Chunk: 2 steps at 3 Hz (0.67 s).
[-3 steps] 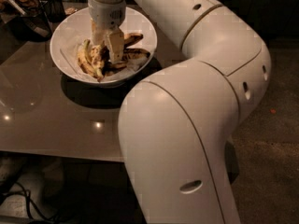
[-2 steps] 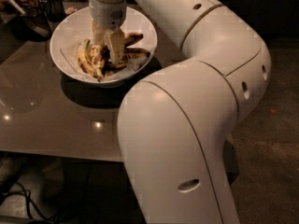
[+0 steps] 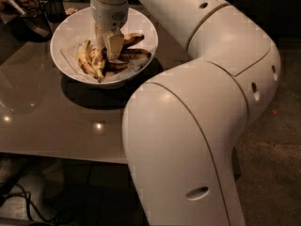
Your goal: Pick banana from white bowl
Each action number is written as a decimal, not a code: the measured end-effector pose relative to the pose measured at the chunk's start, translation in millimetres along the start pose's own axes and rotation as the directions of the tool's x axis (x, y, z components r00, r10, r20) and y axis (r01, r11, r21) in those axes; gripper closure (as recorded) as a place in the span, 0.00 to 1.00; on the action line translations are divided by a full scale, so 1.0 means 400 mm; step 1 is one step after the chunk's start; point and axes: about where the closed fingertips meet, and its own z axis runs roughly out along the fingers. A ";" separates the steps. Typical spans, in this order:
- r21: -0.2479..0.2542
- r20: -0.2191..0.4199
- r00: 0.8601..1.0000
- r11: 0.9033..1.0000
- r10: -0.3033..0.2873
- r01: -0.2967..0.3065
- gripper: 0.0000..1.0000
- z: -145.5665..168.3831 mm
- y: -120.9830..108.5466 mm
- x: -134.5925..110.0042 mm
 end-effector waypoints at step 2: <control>0.046 0.013 0.998 0.997 0.056 -0.057 1.00 -0.014 0.004 -0.003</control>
Offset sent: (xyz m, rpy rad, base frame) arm -0.0080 -0.0070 0.0069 0.0213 0.0000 -0.0504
